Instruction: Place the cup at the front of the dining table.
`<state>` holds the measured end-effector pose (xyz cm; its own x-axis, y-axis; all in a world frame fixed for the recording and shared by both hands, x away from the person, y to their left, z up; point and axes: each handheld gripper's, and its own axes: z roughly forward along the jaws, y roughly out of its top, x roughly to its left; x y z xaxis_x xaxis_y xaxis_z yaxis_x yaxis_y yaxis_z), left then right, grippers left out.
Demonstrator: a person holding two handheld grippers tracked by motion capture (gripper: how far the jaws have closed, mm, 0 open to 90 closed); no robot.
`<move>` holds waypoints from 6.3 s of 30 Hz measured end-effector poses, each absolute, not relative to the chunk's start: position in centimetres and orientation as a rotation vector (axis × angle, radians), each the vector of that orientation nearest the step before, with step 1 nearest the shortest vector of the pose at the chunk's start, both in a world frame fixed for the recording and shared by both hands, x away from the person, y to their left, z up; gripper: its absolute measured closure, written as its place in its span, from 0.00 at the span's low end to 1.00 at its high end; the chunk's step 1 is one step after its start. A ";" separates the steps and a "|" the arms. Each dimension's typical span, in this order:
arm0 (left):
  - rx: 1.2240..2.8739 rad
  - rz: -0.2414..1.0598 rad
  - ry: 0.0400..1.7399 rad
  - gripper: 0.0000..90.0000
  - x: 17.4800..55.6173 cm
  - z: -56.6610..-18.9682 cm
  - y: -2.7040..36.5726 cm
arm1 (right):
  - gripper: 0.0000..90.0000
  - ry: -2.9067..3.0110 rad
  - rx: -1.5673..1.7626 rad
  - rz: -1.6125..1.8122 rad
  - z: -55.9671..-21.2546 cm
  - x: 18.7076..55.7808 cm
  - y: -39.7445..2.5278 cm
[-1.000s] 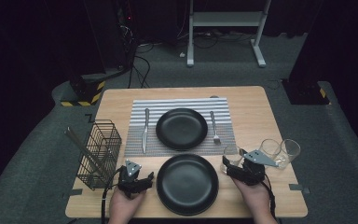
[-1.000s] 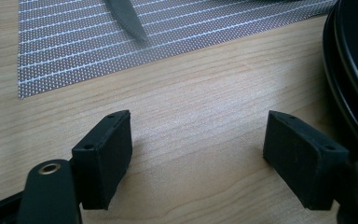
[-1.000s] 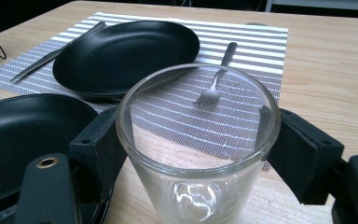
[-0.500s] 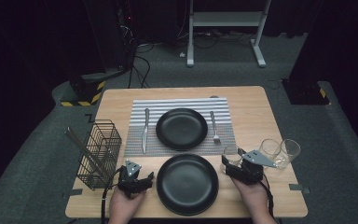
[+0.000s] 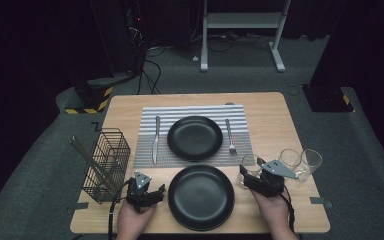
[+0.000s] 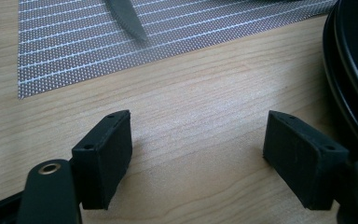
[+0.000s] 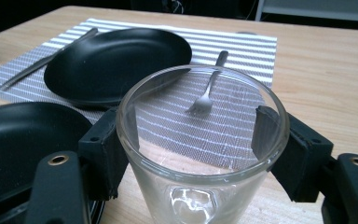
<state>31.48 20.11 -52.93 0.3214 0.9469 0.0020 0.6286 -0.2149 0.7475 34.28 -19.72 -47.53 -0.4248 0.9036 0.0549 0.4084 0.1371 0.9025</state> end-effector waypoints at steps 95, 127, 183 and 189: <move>2.054 0.663 1.322 0.05 31.4 -52.6 19.2 | 0.32 2.017 0.985 1.403 -42.5 32.9 -11.7; 1.801 0.478 1.164 0.17 30.9 -49.2 20.5 | 0.32 2.045 0.986 1.437 -42.1 33.5 -10.8; 1.829 0.491 0.851 0.17 31.1 -45.9 12.4 | 0.32 2.129 0.915 1.472 -41.4 33.4 -6.8; 1.815 0.494 0.850 0.17 31.3 -45.8 12.3 | 0.32 2.120 0.912 1.484 -41.3 33.4 -6.6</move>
